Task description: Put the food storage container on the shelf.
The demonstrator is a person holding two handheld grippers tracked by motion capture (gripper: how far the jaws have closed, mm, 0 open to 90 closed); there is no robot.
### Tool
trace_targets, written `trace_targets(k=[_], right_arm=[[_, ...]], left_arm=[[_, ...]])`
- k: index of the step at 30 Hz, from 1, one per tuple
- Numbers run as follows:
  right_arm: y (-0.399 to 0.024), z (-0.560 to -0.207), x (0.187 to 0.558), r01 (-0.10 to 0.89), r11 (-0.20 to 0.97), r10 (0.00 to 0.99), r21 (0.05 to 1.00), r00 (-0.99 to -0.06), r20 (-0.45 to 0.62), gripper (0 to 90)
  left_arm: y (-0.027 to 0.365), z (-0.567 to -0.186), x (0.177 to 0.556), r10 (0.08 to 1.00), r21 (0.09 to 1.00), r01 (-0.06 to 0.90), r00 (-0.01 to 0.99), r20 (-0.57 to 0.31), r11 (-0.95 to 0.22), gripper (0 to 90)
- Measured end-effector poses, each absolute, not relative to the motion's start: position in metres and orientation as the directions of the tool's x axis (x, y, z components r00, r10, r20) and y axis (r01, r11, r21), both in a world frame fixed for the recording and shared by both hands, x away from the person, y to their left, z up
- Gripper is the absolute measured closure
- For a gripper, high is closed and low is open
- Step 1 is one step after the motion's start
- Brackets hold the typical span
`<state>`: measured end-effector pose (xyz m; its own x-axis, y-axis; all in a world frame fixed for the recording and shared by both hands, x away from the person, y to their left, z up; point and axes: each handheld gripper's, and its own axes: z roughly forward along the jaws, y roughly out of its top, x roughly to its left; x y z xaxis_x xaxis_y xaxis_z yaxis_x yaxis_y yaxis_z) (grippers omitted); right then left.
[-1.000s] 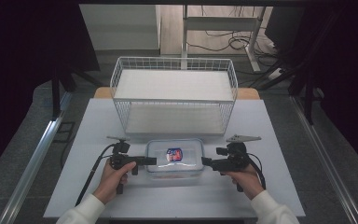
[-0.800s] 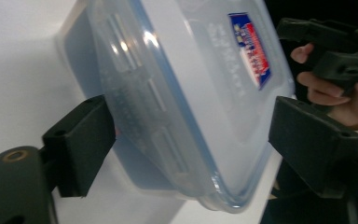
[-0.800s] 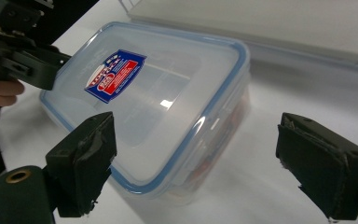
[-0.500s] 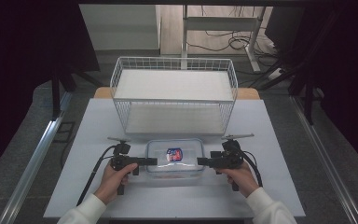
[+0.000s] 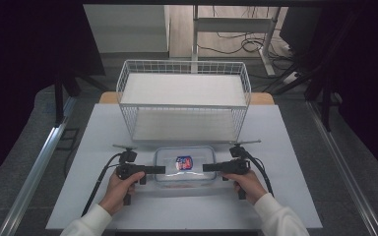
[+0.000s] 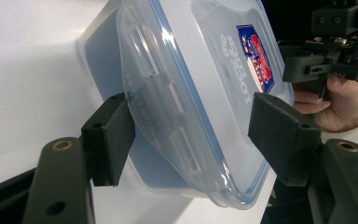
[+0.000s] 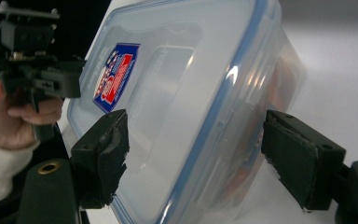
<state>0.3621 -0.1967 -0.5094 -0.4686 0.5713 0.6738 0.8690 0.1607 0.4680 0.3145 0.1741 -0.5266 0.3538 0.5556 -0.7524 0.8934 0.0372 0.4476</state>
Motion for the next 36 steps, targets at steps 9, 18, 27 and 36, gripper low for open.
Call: trace_targets(k=[9,18,27,36], right_arm=[[-0.202,-0.504,0.360,0.890,0.122,0.582,0.438,-0.422,0.695,36.0],[-0.203,-0.501,0.357,0.886,0.121,0.586,0.448,-0.428,0.688,39.7],[-0.204,-0.496,0.354,0.872,0.121,0.581,0.474,-0.449,0.679,44.5],[-0.204,-0.494,0.352,0.872,0.113,0.580,0.476,-0.447,0.681,46.9]], left_arm=[[0.173,-0.526,0.312,0.564,0.456,0.889,0.352,-0.747,0.048,31.7],[0.174,-0.523,0.309,0.567,0.469,0.881,0.359,-0.741,0.055,35.0],[0.178,-0.518,0.305,0.578,0.492,0.869,0.373,-0.726,0.058,39.7],[0.178,-0.514,0.304,0.584,0.495,0.867,0.374,-0.721,0.056,41.9]])
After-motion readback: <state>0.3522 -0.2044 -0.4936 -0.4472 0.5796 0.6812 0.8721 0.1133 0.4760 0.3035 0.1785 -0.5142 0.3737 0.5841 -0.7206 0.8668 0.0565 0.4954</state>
